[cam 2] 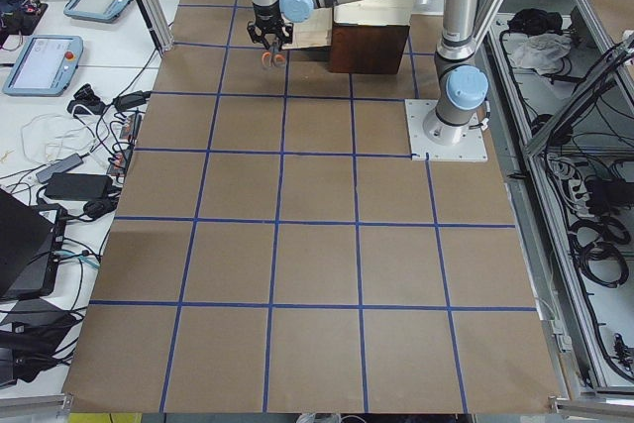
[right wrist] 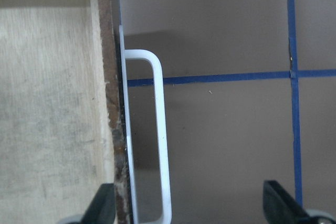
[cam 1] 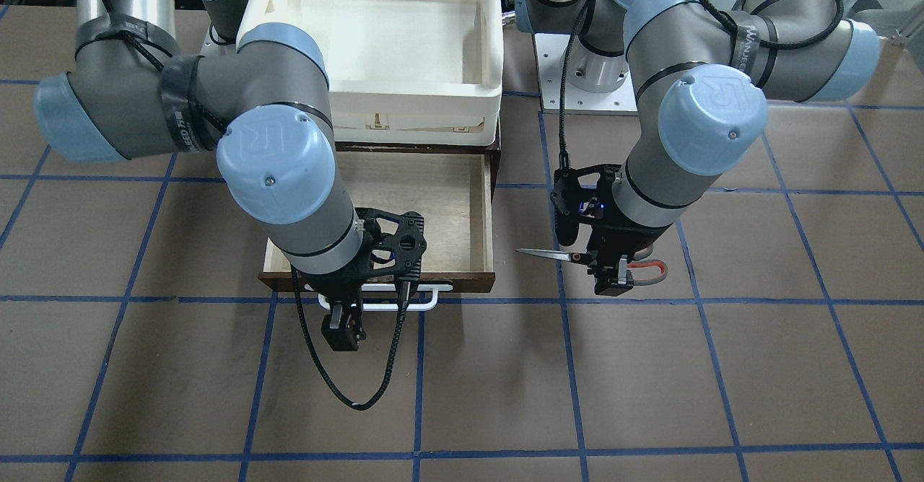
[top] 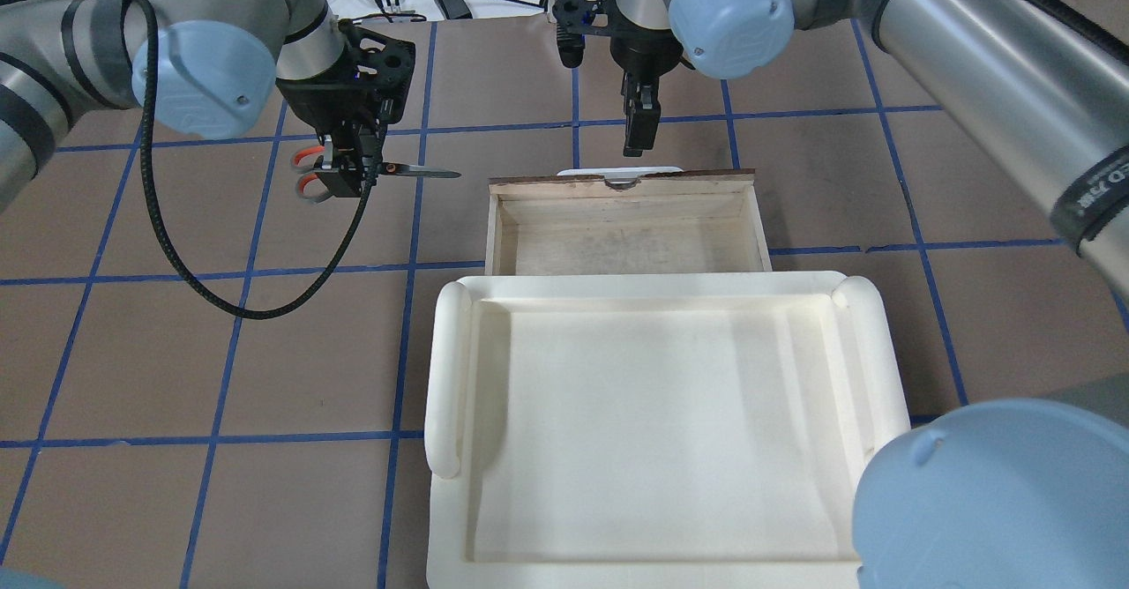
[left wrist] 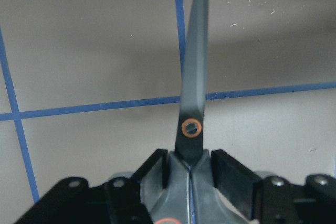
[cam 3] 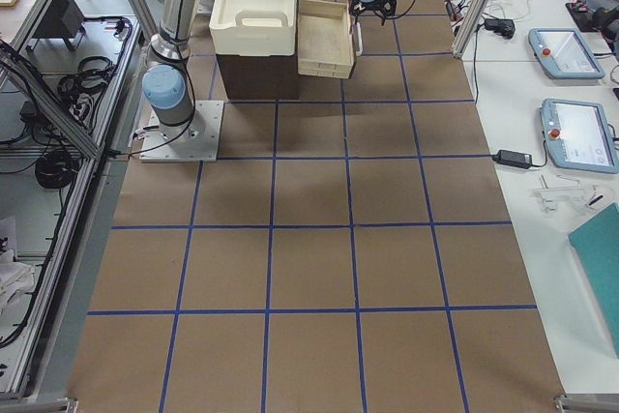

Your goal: Place scissors in drawer with both arms

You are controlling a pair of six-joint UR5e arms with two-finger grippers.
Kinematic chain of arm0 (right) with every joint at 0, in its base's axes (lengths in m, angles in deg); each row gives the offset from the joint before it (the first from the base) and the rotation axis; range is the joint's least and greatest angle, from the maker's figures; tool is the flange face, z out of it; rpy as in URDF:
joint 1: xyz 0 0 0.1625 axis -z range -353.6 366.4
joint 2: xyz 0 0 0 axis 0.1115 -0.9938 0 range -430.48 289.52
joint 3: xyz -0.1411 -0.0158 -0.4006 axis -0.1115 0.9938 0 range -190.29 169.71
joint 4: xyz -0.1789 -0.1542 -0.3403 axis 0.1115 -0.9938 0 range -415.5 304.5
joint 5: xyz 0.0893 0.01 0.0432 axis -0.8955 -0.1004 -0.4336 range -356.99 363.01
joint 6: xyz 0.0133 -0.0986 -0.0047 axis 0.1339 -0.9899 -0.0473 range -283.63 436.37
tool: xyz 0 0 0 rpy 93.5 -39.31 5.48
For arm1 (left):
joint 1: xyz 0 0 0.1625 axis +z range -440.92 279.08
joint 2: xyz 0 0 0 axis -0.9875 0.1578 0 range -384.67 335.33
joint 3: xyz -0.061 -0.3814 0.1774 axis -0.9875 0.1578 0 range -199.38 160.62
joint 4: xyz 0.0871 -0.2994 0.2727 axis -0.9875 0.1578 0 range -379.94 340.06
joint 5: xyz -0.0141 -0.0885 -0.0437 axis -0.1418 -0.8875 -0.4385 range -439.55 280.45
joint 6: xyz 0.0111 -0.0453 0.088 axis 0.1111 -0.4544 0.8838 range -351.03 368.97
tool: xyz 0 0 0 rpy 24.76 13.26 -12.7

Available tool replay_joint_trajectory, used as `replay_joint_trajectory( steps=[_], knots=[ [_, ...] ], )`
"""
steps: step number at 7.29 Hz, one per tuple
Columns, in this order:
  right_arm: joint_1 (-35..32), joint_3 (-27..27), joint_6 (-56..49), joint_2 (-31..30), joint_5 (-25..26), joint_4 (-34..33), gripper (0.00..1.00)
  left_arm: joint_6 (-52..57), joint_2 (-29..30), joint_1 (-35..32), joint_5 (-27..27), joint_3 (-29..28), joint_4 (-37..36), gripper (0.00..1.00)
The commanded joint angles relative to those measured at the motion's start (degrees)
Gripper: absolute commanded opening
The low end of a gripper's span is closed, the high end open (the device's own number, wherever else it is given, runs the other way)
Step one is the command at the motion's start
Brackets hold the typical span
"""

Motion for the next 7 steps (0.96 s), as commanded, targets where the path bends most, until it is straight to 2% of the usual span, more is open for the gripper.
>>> replay_joint_trajectory(
  steps=[1, 3, 5, 7],
  knots=[
    [1.81, -0.90, 10.43, -5.76, 0.42, 6.20, 1.00, -3.82, -0.25, -3.43, -0.12, -0.08, -0.07, 0.00],
    [4.70, -4.40, 16.86, -11.92, 0.51, 9.03, 1.00, -9.09, -0.52, -8.61, -0.22, -0.08, -0.51, 0.00],
    [6.47, -7.58, 19.60, -15.80, 0.60, 8.87, 1.00, -15.24, -0.17, -13.62, -0.57, -0.08, -0.86, 0.00],
    [8.23, -7.67, 19.88, -17.83, 5.15, 8.95, 1.00, -18.85, 0.53, -17.84, -2.49, -0.08, -2.17, 0.00]
  ],
)
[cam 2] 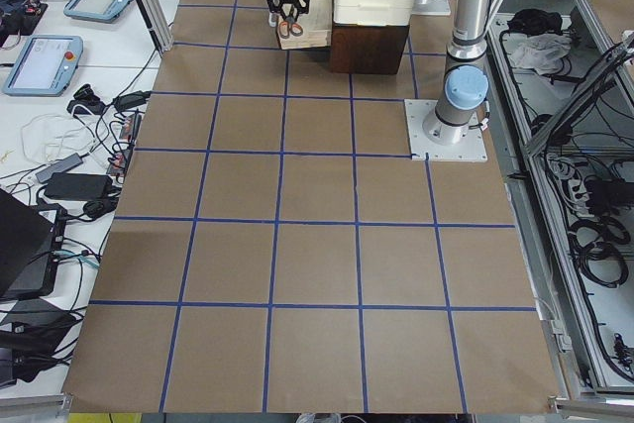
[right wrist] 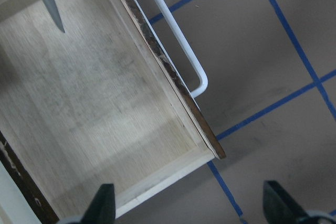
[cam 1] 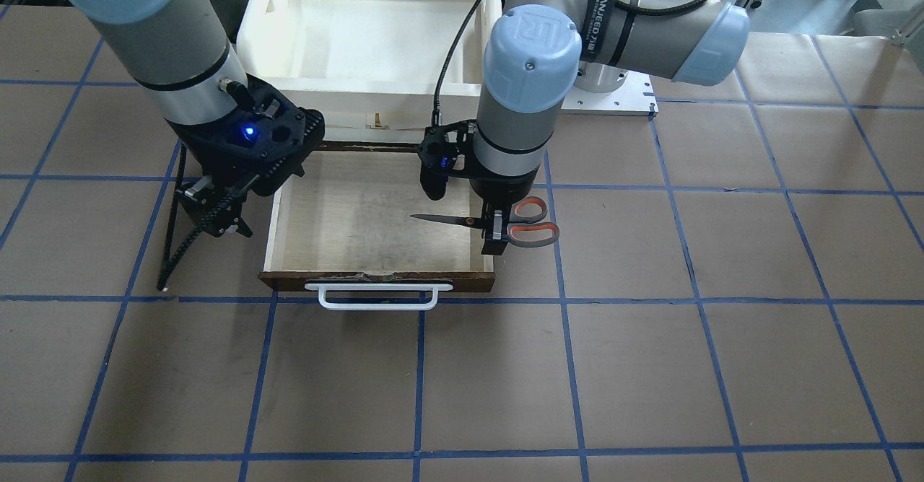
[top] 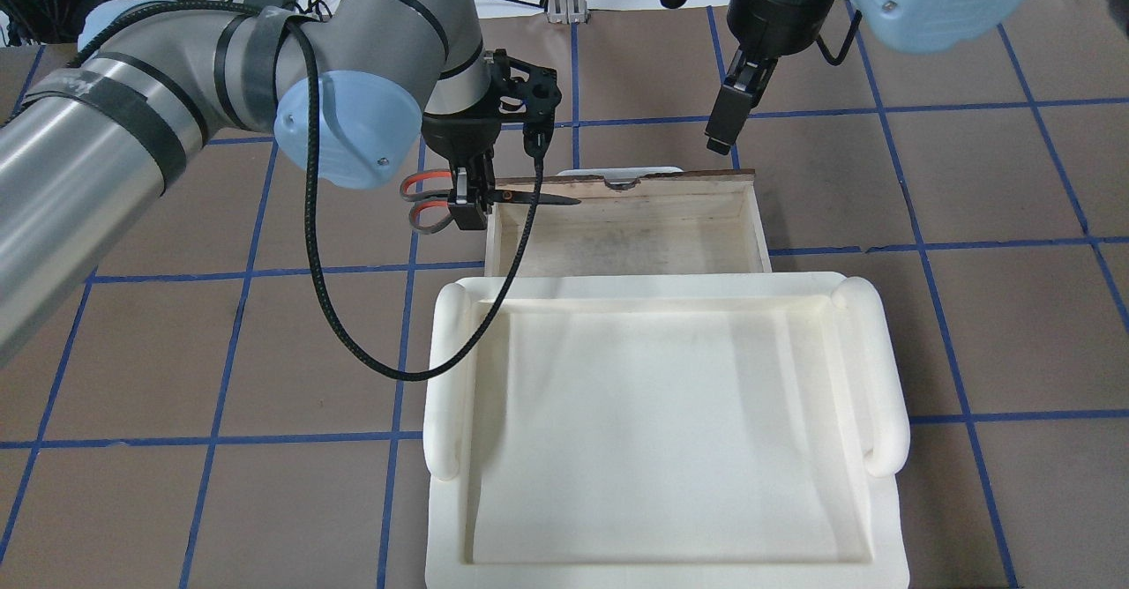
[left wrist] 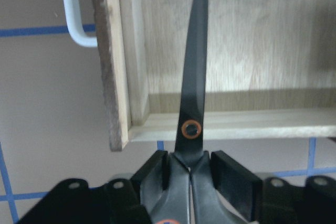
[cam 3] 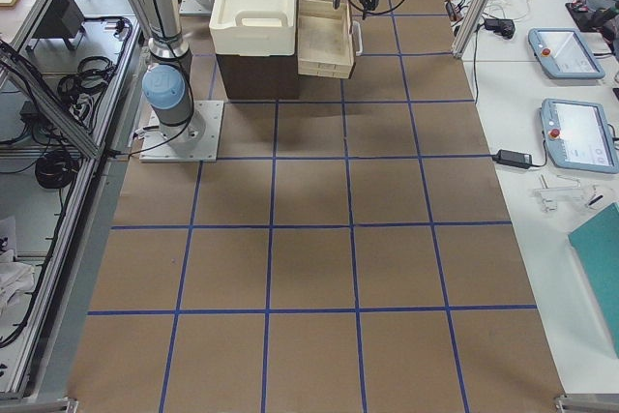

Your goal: Place scissors in drawer with both arms

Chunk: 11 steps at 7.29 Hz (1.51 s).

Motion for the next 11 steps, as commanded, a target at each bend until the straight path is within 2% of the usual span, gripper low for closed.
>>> replay_joint_trajectory(
  steps=[1, 2, 4, 9, 10, 11],
  knots=[
    [1.26, -0.31, 1.22, -1.30, 2.85, 0.05, 1.00, -2.82, 1.26, -4.47, -1.74, 0.00, -4.37, 0.00],
    [1.35, -0.31, 10.54, -1.39, 2.42, 0.23, 1.00, -2.91, 2.05, -5.36, -1.75, 0.00, -5.09, 0.00],
    [1.35, -0.31, 21.40, -1.48, 1.89, 0.32, 1.00, -1.86, 3.90, -5.98, -2.53, 0.00, -6.84, 0.00],
    [1.44, -0.31, 39.00, -1.39, 1.89, -0.30, 1.00, -2.56, 5.23, -7.39, -3.15, 0.87, -7.30, 0.00],
    [1.52, -0.31, 41.29, -1.48, 1.89, -1.17, 1.00, -2.56, 4.88, -7.39, -3.24, 0.96, -7.39, 0.58],
    [1.61, -0.31, 44.44, -1.39, 1.97, -1.26, 1.00, -2.82, 4.53, -7.39, -2.98, 0.97, -7.39, 0.97]
  ],
)
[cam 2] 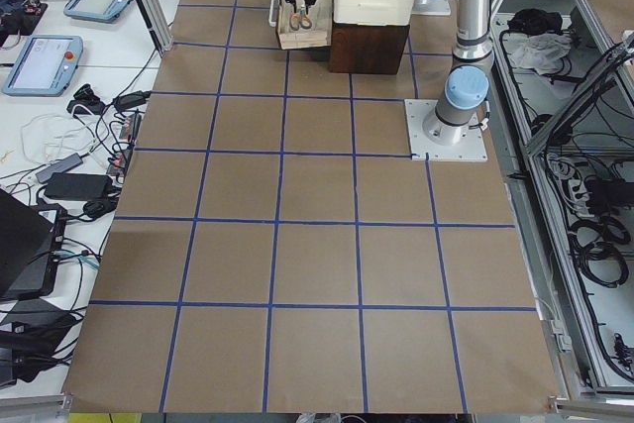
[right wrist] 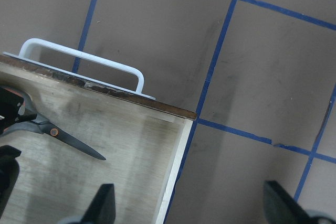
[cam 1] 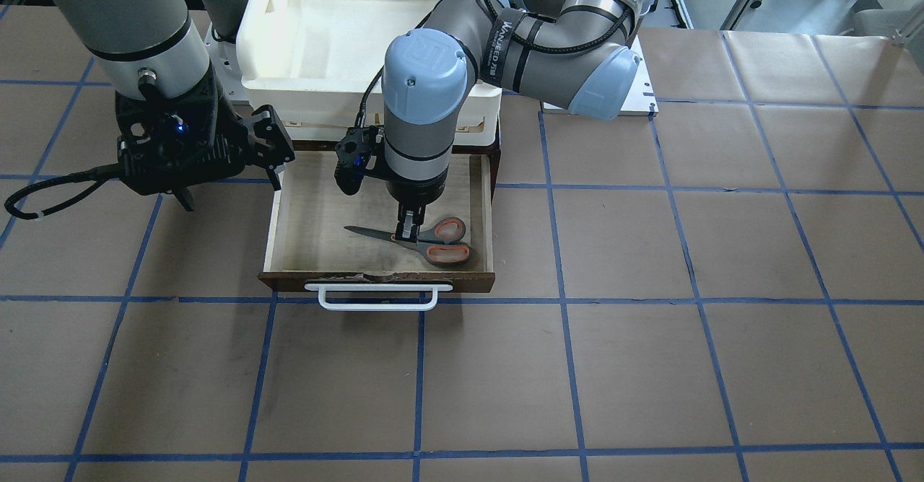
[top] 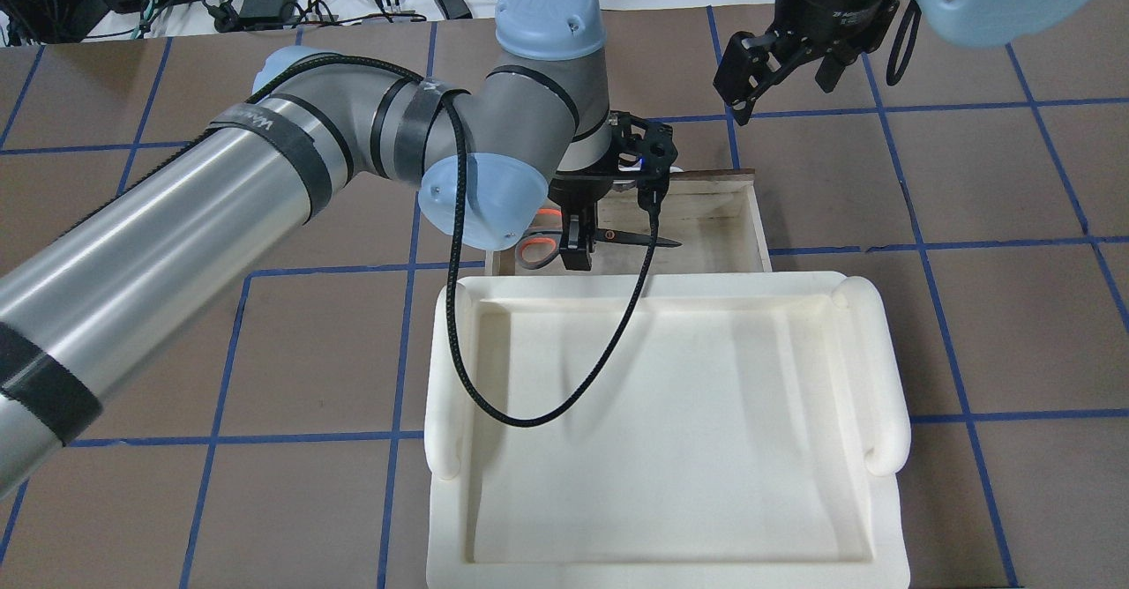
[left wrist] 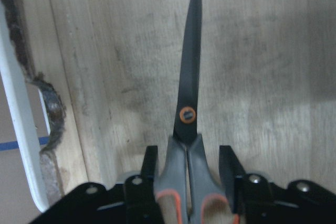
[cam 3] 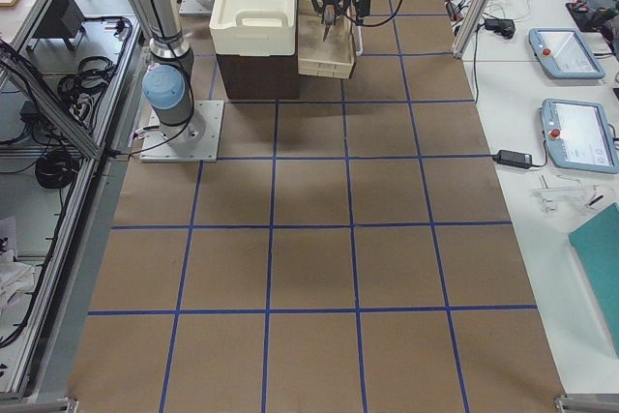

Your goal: Place scissors in drawer with both arms

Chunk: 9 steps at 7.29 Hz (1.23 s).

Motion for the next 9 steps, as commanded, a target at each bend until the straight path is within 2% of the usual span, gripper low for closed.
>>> replay_joint_trajectory(
  steps=[1, 4, 6, 7, 9],
  knots=[
    [0.09, 0.00, 4.06, -0.05, 0.84, -0.82, 1.00, -1.68, -1.43, -0.02, 0.44, -0.01, 0.50, 0.99],
    [0.09, 0.00, 3.72, 0.03, 0.85, -0.91, 1.00, -20.25, -5.90, 1.82, 0.88, -1.32, 0.77, 1.00],
    [0.00, 0.00, 4.76, 0.03, 0.67, -1.08, 1.00, -34.24, -9.59, 6.82, 1.05, -1.59, 1.72, 1.00],
    [0.00, -0.09, 7.29, 0.12, -0.11, -0.82, 1.00, -42.48, -11.35, 9.79, 0.88, -1.59, 5.04, 1.00],
    [0.09, -0.17, 15.46, 0.47, 0.59, -0.91, 1.00, -51.23, -14.87, 18.83, 0.79, -1.76, 9.63, 1.00]
  ],
)
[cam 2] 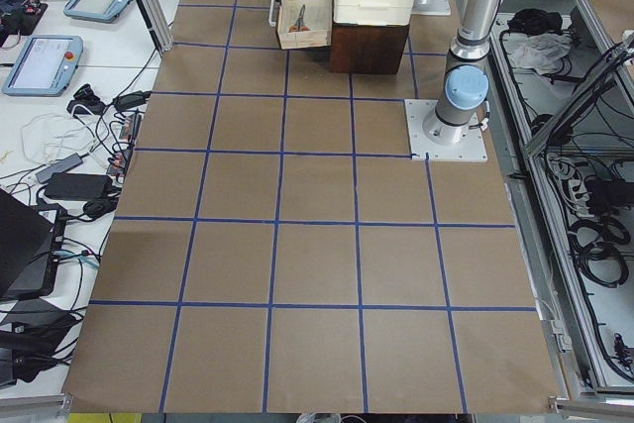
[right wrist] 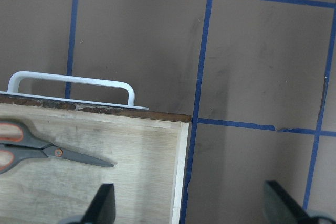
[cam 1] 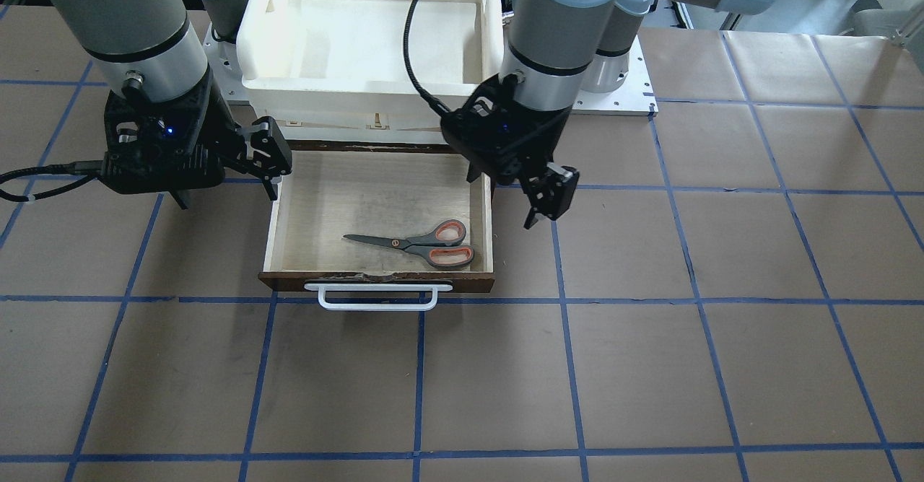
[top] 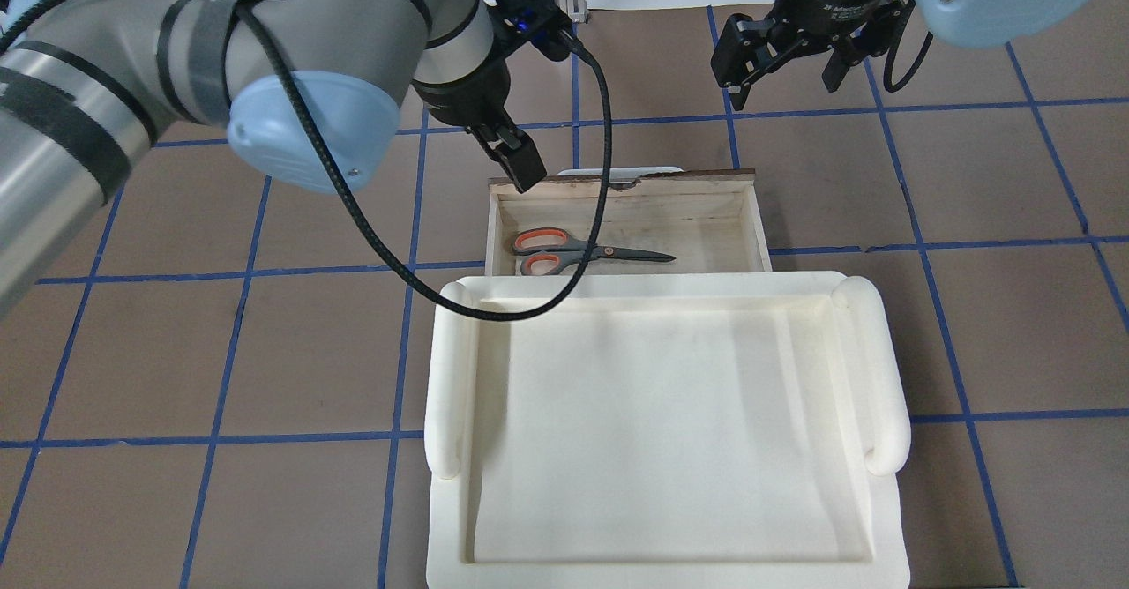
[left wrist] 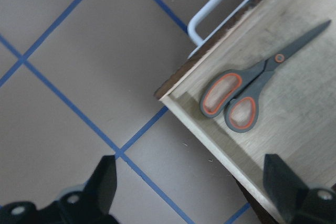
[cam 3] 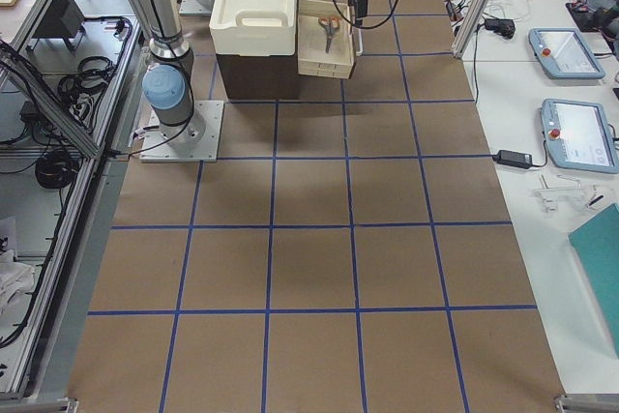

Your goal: Place scissors in drawer with both arms

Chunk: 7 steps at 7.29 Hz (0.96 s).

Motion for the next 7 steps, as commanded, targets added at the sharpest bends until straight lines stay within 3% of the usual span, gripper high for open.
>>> replay_joint_trajectory(
  steps=[1, 4, 7],
  knots=[
    [-0.02, -0.05, 4.09, 0.27, 0.29, 0.07, 1.00, -11.44, -3.15, 8.59, 0.18, 0.16, 3.63, 1.00],
    [0.07, -0.05, 3.64, 0.18, 0.38, 0.60, 1.00, -18.84, -4.47, 14.05, 0.44, 1.04, 8.80, 1.00],
    [0.15, -0.05, 3.47, 0.01, 0.46, -0.02, 1.00, -23.54, -7.37, 15.12, 1.76, 3.05, 10.41, 1.00]
  ],
)
